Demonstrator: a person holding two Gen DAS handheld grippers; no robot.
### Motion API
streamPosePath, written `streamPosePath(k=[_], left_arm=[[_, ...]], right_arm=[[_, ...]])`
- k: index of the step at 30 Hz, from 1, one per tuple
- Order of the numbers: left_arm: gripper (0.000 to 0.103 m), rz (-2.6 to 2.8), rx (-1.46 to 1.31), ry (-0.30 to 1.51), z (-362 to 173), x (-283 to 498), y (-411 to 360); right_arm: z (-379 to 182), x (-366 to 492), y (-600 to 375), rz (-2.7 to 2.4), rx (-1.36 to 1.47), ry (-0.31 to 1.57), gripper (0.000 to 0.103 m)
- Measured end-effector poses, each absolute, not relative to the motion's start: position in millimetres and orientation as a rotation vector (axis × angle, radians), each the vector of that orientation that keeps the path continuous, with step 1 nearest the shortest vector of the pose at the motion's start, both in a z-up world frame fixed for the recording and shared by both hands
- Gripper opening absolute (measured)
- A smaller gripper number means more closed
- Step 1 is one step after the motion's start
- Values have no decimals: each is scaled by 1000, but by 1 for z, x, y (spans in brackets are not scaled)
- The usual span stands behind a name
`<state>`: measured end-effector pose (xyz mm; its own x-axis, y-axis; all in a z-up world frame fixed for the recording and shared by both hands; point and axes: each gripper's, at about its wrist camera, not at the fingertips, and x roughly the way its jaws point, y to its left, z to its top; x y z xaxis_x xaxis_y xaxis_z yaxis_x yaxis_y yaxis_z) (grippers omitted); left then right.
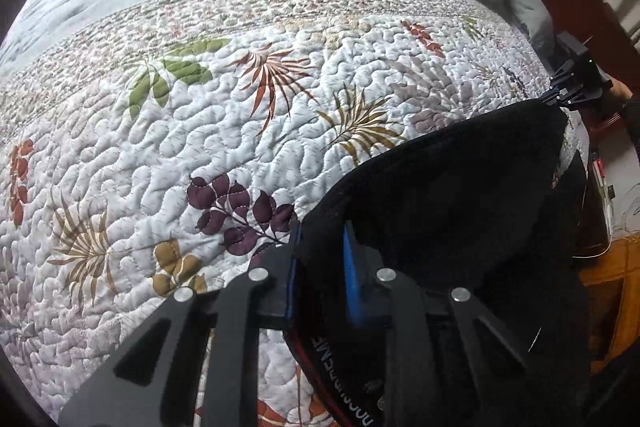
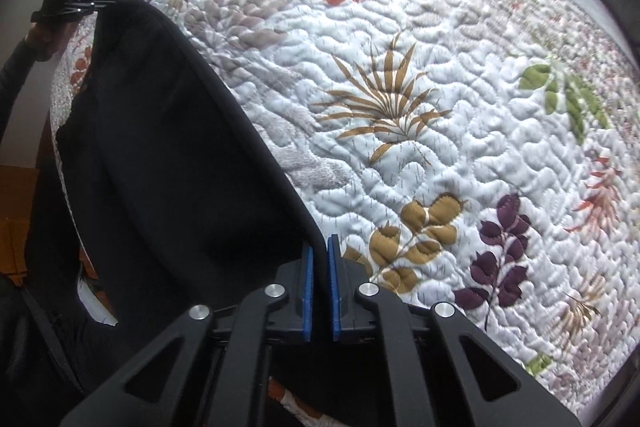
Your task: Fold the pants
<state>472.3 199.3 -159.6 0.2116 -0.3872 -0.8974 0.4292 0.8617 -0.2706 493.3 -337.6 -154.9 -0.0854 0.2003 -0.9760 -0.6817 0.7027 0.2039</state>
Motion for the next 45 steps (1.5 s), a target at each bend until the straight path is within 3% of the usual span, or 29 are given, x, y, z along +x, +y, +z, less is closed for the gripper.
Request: streamPosePath(k=[11, 19, 36, 45], left_arm=[[16, -625, 67, 1057, -74, 390, 192], [15, -657, 79, 974, -53, 316, 191], [13, -683, 40, 997, -108, 211, 210], [13, -632, 384, 1091, -167, 164, 186]], right_arm=[[-74, 407, -328, 677, -530, 1292, 6], [-52, 325, -318, 593, -602, 1151, 6], [-110, 179, -294, 404, -701, 1012, 6], [-166, 141, -279, 369, -736, 1056, 6]])
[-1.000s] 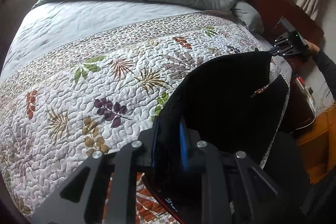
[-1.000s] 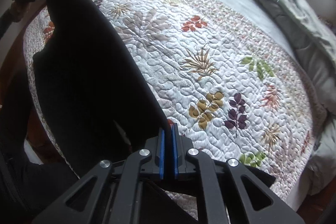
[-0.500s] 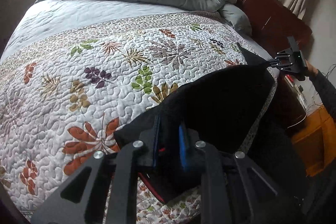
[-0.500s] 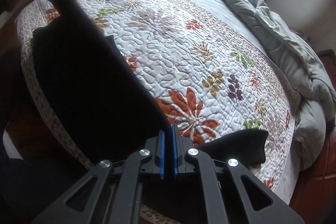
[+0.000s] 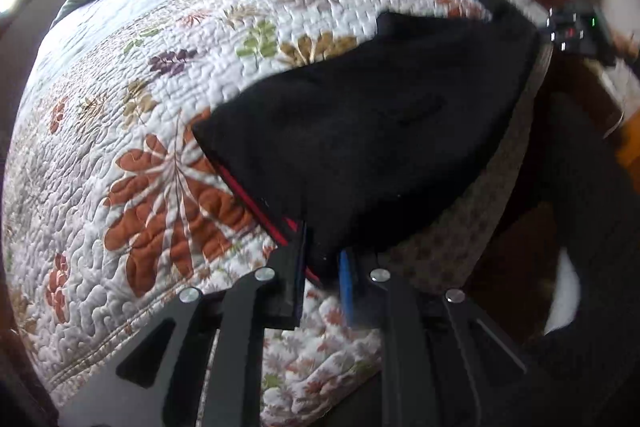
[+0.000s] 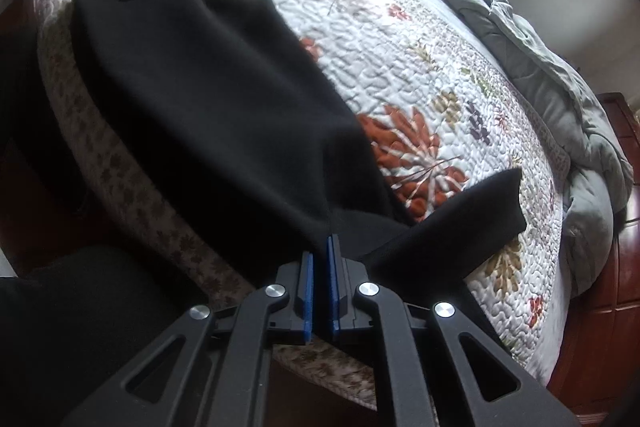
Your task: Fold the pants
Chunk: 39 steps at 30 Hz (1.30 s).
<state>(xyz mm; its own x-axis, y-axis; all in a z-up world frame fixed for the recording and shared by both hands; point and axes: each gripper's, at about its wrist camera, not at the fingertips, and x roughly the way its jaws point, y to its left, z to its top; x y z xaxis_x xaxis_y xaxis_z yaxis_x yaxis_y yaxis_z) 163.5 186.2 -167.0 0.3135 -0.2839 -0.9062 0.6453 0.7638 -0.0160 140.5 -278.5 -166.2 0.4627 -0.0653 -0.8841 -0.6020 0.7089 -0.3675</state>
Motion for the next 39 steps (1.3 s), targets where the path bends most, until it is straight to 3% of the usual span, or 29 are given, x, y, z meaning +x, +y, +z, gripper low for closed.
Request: streamPosePath(k=[7, 20, 24, 29, 32, 33, 34, 39], left_arm=[[13, -605, 538, 1114, -187, 149, 180], [12, -549, 538, 1144, -201, 141, 192], [44, -491, 537, 1133, -195, 121, 204], [52, -433, 440, 1113, -165, 95, 226], [68, -438, 367, 1051, -143, 87, 206], [80, -436, 349, 1032, -140, 85, 195], [86, -451, 329, 1000, -138, 87, 172], [89, -568, 222, 915, -148, 114, 63]], right_arm=[[-189, 131, -270, 330, -811, 1066, 6], [-218, 128, -272, 333, -824, 1104, 11], [-214, 129, -275, 340, -806, 1099, 12], [-175, 129, -297, 444, -564, 1139, 35], [-142, 141, -320, 471, -363, 1144, 35], [-131, 151, -329, 454, -308, 1139, 35], [-123, 163, -337, 429, -263, 1134, 35], [-96, 261, -393, 128, -33, 1128, 41]])
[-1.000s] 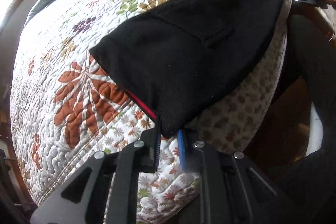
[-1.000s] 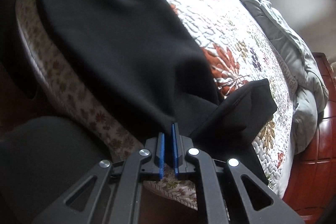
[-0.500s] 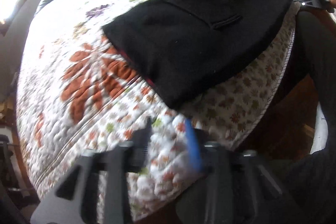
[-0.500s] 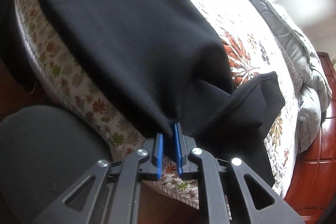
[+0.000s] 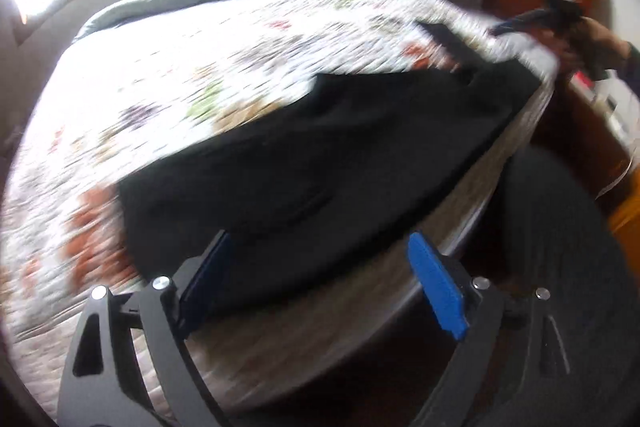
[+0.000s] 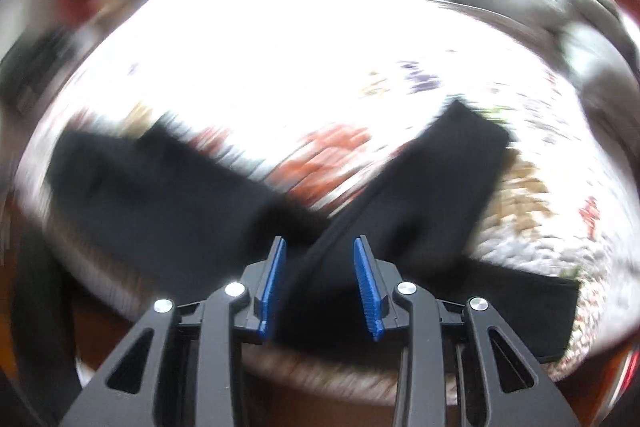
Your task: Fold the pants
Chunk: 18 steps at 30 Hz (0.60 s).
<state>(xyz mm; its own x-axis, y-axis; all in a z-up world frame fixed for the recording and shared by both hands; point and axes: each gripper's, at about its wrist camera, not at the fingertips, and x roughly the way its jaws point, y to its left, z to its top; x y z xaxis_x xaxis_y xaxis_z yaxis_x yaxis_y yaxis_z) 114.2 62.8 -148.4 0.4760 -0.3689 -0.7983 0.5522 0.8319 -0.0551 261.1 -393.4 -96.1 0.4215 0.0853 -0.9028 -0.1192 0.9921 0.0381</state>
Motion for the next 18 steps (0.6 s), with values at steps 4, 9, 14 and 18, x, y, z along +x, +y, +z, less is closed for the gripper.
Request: streamPosePath(k=[4, 9, 14, 18], left_arm=[[89, -592, 245, 907, -179, 143, -26], [84, -547, 232, 1021, -222, 173, -70], [91, -496, 249, 1016, -239, 171, -80], [93, -481, 275, 994, -240, 166, -84]], right_arm=[[-112, 360, -435, -89, 126, 1186, 48], [-152, 424, -450, -238, 151, 1264, 54], [-191, 462, -452, -366, 61, 1325, 60], [-212, 469, -458, -434, 31, 1356, 62]])
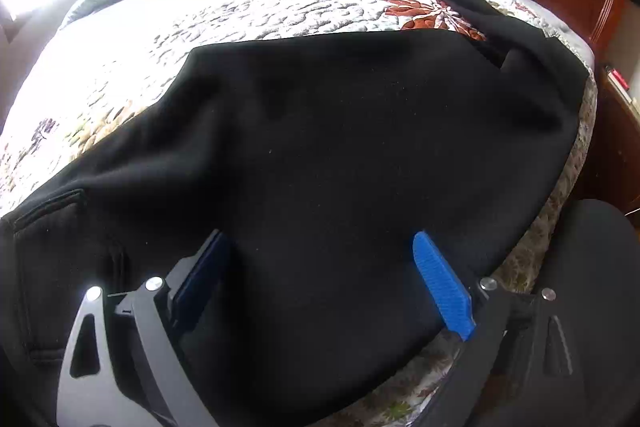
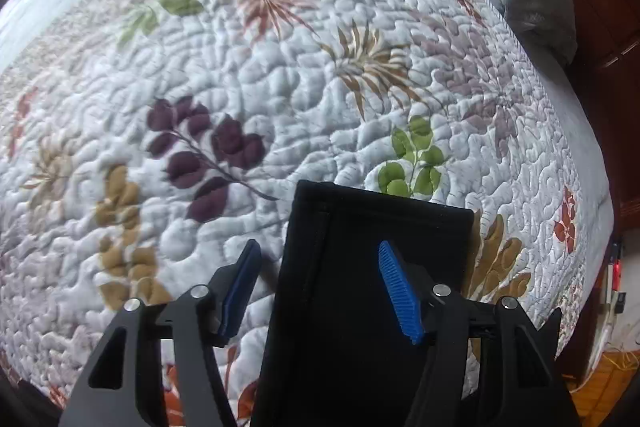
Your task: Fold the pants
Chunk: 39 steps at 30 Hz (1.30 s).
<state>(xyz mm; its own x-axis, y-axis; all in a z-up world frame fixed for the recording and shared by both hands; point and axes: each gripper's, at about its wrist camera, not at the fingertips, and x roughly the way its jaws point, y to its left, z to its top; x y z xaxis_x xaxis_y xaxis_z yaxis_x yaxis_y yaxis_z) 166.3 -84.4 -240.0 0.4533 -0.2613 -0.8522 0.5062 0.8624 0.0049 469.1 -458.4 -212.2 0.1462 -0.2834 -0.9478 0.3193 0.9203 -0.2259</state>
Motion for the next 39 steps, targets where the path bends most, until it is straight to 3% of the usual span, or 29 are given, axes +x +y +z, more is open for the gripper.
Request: streamPosePath(k=[1, 3, 4, 5, 6, 7, 12, 19, 23, 27, 33, 39], left_arm=[[93, -489, 263, 998, -240, 168, -82], [93, -499, 252, 1002, -240, 169, -80], [93, -501, 253, 1000, -240, 170, -79], [94, -502, 256, 996, -240, 171, -81], [94, -501, 256, 992, -241, 170, -81], [95, -501, 254, 991, -241, 172, -83], [95, -501, 243, 995, -241, 172, -81], [96, -480, 234, 968, -241, 166, -78], [96, -452, 218, 956, -240, 162, -78], [96, -428, 199, 939, -240, 158, -76], [97, -413, 191, 943, -240, 161, -80], [97, -408, 187, 944, -242, 166, -84]], right_arm=[[-212, 468, -462, -450, 38, 1350, 61], [-209, 465, -469, -454, 66, 1352, 50], [-207, 463, -472, -440, 73, 1354, 38], [-201, 460, -475, -420, 77, 1350, 19], [-195, 458, -476, -414, 76, 1342, 10], [-184, 454, -479, -410, 68, 1320, 8], [-123, 427, -494, -349, 125, 1216, 6], [9, 369, -506, -165, 255, 907, 5], [44, 306, -542, -106, 351, 735, 5], [4, 240, -609, -116, 499, 660, 5], [-125, 170, -696, -197, 721, 728, 5], [-175, 138, -723, -159, 893, 698, 5]])
